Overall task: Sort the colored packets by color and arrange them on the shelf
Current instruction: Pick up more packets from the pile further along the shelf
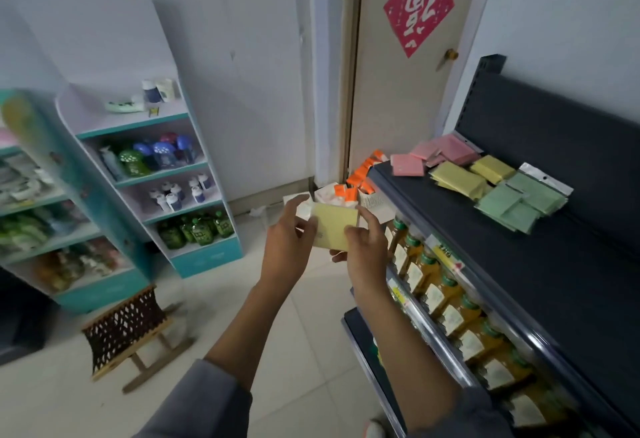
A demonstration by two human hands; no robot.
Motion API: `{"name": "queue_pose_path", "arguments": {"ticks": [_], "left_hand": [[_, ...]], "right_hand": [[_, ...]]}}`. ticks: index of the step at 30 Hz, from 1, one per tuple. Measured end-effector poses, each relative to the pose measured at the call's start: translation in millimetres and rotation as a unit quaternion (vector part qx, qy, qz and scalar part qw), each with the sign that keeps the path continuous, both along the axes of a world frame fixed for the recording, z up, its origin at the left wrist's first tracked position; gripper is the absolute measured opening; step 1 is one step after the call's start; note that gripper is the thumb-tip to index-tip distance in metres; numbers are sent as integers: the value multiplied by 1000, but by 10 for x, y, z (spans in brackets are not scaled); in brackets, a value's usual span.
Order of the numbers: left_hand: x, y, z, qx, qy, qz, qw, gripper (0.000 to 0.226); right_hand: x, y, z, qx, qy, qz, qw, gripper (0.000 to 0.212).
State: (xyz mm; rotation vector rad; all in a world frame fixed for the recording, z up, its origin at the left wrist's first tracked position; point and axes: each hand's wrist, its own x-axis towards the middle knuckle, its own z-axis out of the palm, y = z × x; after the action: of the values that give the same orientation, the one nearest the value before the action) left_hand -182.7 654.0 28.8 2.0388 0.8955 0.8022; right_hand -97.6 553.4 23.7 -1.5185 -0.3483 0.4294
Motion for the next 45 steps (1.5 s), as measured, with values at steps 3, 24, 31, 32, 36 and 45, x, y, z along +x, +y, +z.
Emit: {"name": "queue_pose_path", "arguments": {"ticks": [3,24,31,32,36,45], "left_hand": [[-37,115,-23,3,-3,17,1000,37],[1412,1223,1,28,45,65,996,30],[1827,1440,100,56,59,72,994,31],[1925,1446,107,58,59,63,995,31],[2390,1423,145,69,35,16,997,30],[3511,1143,38,43,3,-176,984,25]], "right_hand": [[3,204,-70,0,-6,11,1000,46],[1430,1482,-276,-51,-75,-18,996,39],[1753,1684,-290,-43,-85,-26,995,42],[1822,1670,-292,-42,-89,-35,995,43],[2199,1588,-234,-41,-94,-89,991,43],[3021,1059,-198,-62,-77,-290,952,40]]}}
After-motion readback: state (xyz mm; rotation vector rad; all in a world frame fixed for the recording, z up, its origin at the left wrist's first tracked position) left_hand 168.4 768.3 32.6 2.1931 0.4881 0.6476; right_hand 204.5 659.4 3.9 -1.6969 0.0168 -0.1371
